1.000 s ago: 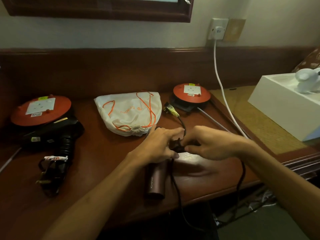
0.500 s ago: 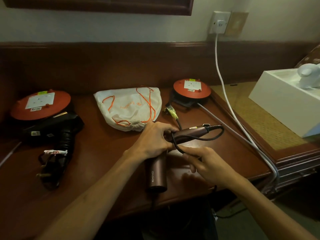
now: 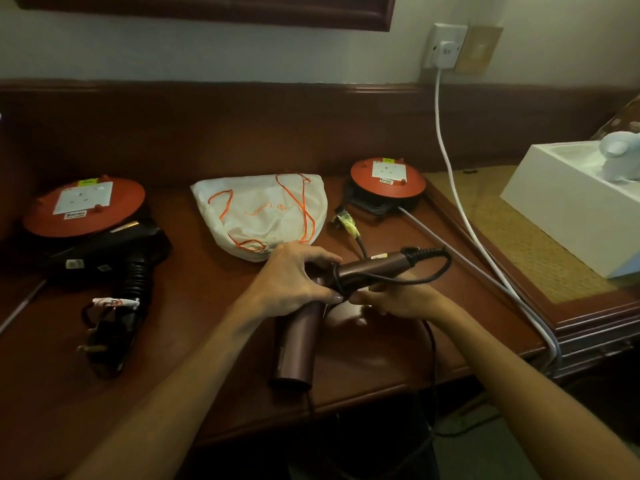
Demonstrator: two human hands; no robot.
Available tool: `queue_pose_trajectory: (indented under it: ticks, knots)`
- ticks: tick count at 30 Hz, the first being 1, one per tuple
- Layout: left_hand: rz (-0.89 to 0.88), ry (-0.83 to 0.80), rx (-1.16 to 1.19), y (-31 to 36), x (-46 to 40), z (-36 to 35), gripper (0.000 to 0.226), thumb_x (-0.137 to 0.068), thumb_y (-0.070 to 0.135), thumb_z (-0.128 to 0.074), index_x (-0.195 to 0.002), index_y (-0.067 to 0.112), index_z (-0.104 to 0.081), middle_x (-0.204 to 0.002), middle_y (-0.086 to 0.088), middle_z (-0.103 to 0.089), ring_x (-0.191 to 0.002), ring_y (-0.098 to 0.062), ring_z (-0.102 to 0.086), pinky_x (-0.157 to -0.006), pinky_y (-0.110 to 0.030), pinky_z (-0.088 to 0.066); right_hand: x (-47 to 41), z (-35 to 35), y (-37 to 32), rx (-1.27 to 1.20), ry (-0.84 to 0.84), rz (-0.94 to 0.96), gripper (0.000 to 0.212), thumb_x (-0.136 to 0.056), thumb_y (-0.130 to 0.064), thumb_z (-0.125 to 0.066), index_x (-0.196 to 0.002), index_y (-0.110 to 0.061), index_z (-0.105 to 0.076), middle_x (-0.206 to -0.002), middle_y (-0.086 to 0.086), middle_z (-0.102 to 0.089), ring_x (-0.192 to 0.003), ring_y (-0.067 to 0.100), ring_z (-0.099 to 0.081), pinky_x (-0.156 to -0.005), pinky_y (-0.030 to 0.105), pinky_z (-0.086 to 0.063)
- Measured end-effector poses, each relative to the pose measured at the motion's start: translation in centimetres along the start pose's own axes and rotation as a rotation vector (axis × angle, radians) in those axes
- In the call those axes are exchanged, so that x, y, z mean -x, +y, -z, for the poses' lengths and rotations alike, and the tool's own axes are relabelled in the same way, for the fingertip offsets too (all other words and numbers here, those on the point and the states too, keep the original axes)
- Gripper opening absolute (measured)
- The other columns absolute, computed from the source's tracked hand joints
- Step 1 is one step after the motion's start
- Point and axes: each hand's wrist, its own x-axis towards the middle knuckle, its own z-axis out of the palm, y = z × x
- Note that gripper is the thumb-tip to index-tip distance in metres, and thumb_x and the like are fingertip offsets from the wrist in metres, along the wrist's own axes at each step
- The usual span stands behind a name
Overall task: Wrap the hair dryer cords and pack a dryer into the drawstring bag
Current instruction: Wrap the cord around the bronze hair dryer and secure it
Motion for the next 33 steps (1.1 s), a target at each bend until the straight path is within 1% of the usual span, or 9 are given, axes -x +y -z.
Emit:
queue_pose_trajectory:
  ticks: [4, 8, 11, 14, 17, 21, 25, 27, 33]
  knots:
    - [-0.015, -0.003, -0.064, -0.1, 0.4, 0.3, 0.06, -0.059, 0.031, -0.096, -0.116, 0.024, -0.077, -0.102, 0.012, -0.073, -0.102, 0.001, -0.062, -0.103, -0.034, -0.047, -4.2, 2.1, 2.7, -0.053, -0.175, -0.157, 0.015, -0.091, -0.017, -0.065, -0.089, -0.002, -0.063, -0.076, 0.01, -0.062, -0.071, 0.04, -0.066, -0.064, 0.031, -0.048]
    - [-0.058, -0.135, -0.141, -0.1, 1.0, 0.1, 0.061, -0.059, 0.031, -0.095, -0.117, 0.024, -0.076, -0.107, 0.011, -0.067, -0.107, -0.001, -0.055, -0.112, -0.029, -0.03, -4.6, 4.7, -1.5, -0.066, -0.313, -0.046, 0.016, -0.09, -0.011, -0.072, -0.079, -0.002, -0.065, -0.067, 0.008, -0.055, -0.058, 0.014, -0.047, -0.056, 0.025, -0.037]
    - [-0.088, -0.191, -0.228, 0.5, 1.2, 0.1, 0.064, -0.068, 0.036, -0.091, -0.126, 0.025, -0.07, -0.122, 0.005, -0.066, -0.124, -0.01, -0.05, -0.113, -0.014, -0.005, -3.7, 6.6, -3.5, -0.289, -0.479, -0.059, 0.018, -0.096, -0.016, -0.066, -0.091, 0.002, -0.062, -0.065, 0.008, -0.036, -0.056, 0.021, -0.024, -0.053, 0.03, -0.022]
    - [-0.044, -0.25, -0.316, 1.2, 0.7, 0.0, 0.065, -0.074, 0.038, -0.088, -0.132, 0.023, -0.063, -0.127, 0.002, -0.063, -0.126, -0.017, -0.04, -0.101, -0.011, -0.011, -3.3, 7.7, -6.1, -0.249, -0.49, 0.014, 0.027, -0.101, -0.012, -0.059, -0.101, 0.015, -0.061, -0.063, 0.006, -0.034, -0.054, 0.019, -0.023, -0.052, 0.029, -0.02]
    - [-0.034, -0.247, -0.313, 1.4, 0.3, -0.5, 0.067, -0.068, 0.043, -0.089, -0.126, 0.027, -0.058, -0.113, 0.007, -0.068, -0.113, -0.017, -0.052, -0.112, -0.035, -0.027, -1.8, 7.5, -8.6, -0.121, -0.435, 0.061, 0.025, -0.101, -0.011, -0.058, -0.105, 0.013, -0.066, -0.065, 0.006, -0.044, -0.053, 0.016, -0.031, -0.051, 0.028, -0.024]
    - [-0.057, -0.248, -0.361, 0.9, 0.3, -0.4, 0.062, -0.073, 0.046, -0.084, -0.127, 0.042, -0.055, -0.1, 0.011, -0.06, -0.102, -0.01, -0.047, -0.113, -0.04, -0.02, 0.4, 6.4, -9.5, -0.096, -0.347, 0.099, 0.019, -0.1, -0.01, -0.059, -0.101, 0.005, -0.071, -0.066, 0.004, -0.048, -0.055, 0.016, -0.035, -0.053, 0.03, -0.028]
    - [-0.08, -0.28, -0.315, 0.8, 0.4, 0.5, 0.056, -0.074, 0.041, -0.085, -0.127, 0.045, -0.064, -0.086, 0.018, -0.049, -0.093, -0.002, -0.039, -0.108, -0.035, -0.017, 2.6, 7.1, -10.2, -0.031, -0.458, 0.12, 0.02, -0.102, -0.011, -0.057, -0.113, -0.002, -0.071, -0.075, 0.018, -0.055, -0.062, 0.028, -0.046, -0.055, 0.033, -0.036]
    - [-0.083, -0.293, -0.311, 1.0, 0.5, 0.6, 0.055, -0.074, 0.042, -0.086, -0.125, 0.041, -0.066, -0.086, 0.019, -0.048, -0.09, -0.001, -0.037, -0.111, -0.036, -0.017, 3.3, 7.5, -10.7, 0.037, -0.482, 0.129, 0.021, -0.102, -0.012, -0.057, -0.118, -0.006, -0.07, -0.076, 0.015, -0.063, -0.063, 0.028, -0.054, -0.057, 0.035, -0.044]
    - [-0.091, -0.205, -0.272, 0.8, 1.2, 0.5, 0.06, -0.075, 0.038, -0.086, -0.131, 0.034, -0.066, -0.087, 0.016, -0.053, -0.097, -0.008, -0.047, -0.114, -0.037, -0.016, 4.6, 7.0, -10.9, 0.263, -0.336, 0.124, 0.02, -0.101, -0.02, -0.06, -0.084, -0.016, -0.07, -0.069, 0.004, -0.072, -0.056, 0.016, -0.071, -0.059, 0.03, -0.059]
